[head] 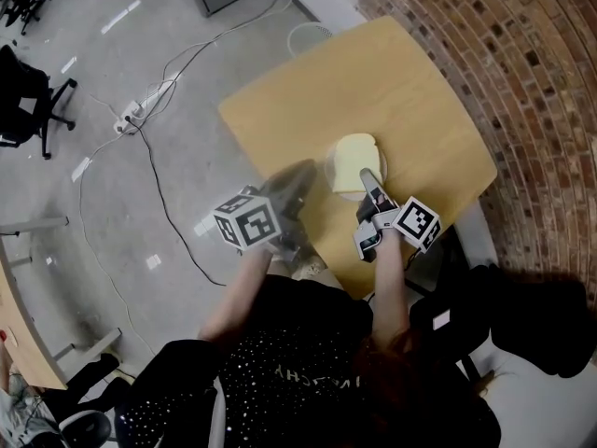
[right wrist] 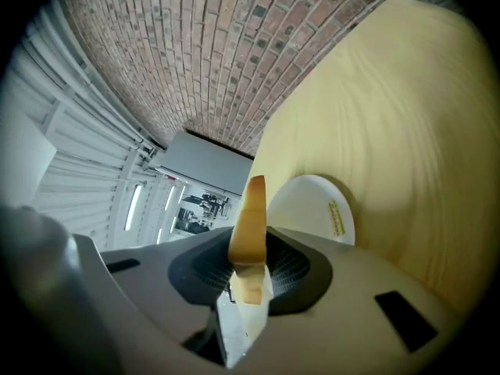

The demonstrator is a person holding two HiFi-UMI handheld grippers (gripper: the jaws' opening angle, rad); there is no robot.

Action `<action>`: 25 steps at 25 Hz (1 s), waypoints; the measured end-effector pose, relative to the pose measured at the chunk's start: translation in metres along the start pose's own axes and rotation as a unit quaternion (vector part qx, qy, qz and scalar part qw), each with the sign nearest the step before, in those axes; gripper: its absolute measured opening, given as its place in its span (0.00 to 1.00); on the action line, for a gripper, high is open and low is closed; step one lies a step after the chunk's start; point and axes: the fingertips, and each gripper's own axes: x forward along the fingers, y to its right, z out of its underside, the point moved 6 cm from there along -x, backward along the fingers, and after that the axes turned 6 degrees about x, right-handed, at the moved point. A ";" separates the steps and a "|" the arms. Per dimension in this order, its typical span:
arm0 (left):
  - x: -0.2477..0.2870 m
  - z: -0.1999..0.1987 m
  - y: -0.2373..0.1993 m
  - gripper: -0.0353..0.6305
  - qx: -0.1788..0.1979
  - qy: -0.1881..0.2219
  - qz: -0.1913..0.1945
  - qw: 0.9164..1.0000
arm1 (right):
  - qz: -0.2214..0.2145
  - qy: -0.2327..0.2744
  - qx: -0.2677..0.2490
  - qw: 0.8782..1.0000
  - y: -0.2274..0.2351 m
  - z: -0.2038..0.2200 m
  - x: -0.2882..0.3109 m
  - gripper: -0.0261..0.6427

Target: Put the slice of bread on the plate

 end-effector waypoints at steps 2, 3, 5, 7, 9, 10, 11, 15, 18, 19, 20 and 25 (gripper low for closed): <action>0.002 -0.002 -0.002 0.07 -0.001 -0.004 0.001 1.000 | 0.021 -0.005 -0.021 1.000 0.001 0.000 0.002 0.19; 0.002 -0.002 -0.003 0.07 -0.001 -0.005 0.002 1.000 | 0.032 -0.008 -0.035 0.999 0.002 0.000 0.003 0.19; 0.003 -0.001 -0.004 0.07 -0.003 -0.007 0.005 1.000 | 0.055 -0.015 -0.060 0.997 0.004 0.001 0.004 0.19; 0.003 0.000 -0.005 0.07 -0.004 -0.009 0.007 1.000 | 0.072 -0.017 -0.076 0.994 0.006 0.002 0.005 0.19; 0.004 -0.001 -0.005 0.07 -0.004 -0.012 0.009 1.000 | 0.087 -0.017 -0.091 0.992 0.006 0.001 0.006 0.19; 0.003 -0.001 -0.004 0.07 -0.003 -0.013 0.010 1.000 | 0.095 -0.017 -0.101 0.990 0.006 0.000 0.006 0.20; 0.003 -0.002 -0.004 0.07 -0.003 -0.012 0.011 1.000 | 0.103 -0.016 -0.108 0.989 0.005 0.000 0.007 0.20; 0.001 -0.004 -0.004 0.07 0.000 -0.010 0.015 1.000 | 0.142 -0.011 -0.145 0.979 0.005 -0.001 0.008 0.28; 0.002 -0.006 -0.003 0.07 0.001 -0.011 0.016 1.000 | 0.159 -0.018 -0.177 0.971 0.005 -0.001 0.009 0.54; 0.001 -0.006 -0.003 0.07 0.002 -0.011 0.017 1.000 | 0.162 -0.012 -0.187 0.969 0.003 -0.001 0.009 0.60; 0.001 -0.007 -0.003 0.07 0.002 -0.011 0.017 1.000 | 0.166 -0.004 -0.199 0.966 0.000 -0.002 0.009 0.70; 0.004 -0.005 0.001 0.07 0.004 -0.014 0.023 1.000 | 0.186 0.040 -0.264 0.946 -0.008 -0.010 0.002 0.91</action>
